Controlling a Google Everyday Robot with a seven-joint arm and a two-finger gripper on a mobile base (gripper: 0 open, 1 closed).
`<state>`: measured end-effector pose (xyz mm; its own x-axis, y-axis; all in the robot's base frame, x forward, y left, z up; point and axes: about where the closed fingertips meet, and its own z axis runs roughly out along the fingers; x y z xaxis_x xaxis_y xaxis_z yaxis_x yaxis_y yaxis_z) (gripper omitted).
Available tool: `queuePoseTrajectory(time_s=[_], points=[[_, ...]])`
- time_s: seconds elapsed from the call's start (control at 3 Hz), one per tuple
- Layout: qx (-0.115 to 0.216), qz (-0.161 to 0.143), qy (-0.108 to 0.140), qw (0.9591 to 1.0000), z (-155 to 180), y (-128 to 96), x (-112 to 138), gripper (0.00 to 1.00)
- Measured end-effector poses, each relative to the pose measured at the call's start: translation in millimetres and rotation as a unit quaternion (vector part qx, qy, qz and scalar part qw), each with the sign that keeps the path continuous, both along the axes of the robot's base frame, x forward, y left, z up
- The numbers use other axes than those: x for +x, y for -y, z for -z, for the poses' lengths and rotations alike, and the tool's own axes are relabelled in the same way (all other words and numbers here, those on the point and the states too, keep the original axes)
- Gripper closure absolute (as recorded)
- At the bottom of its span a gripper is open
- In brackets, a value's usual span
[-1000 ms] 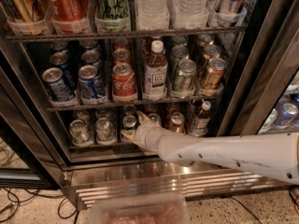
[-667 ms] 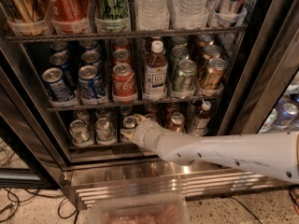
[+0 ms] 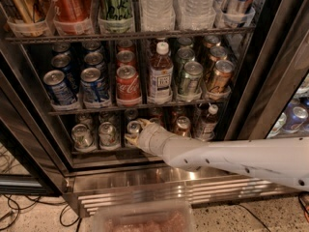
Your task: Pick redbull can from bottom shelf of fridge
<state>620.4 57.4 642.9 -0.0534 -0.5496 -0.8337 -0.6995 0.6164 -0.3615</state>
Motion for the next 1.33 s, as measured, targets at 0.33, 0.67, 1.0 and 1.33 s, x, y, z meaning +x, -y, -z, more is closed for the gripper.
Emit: queuePoseTrajectory(time_s=[0.33,0.67,1.0,1.33], points=[[-0.007,-0.01,0.013,0.9998,-12,-1,-2,1.0],[-0.015,-0.018,0.026,0.9994,-25,2,-5,1.0],[-0.021,-0.026,0.035,0.9988,-37,5,-9,1.0],[-0.007,-0.046,0.032,0.9984,-46,6,-15,1.0]])
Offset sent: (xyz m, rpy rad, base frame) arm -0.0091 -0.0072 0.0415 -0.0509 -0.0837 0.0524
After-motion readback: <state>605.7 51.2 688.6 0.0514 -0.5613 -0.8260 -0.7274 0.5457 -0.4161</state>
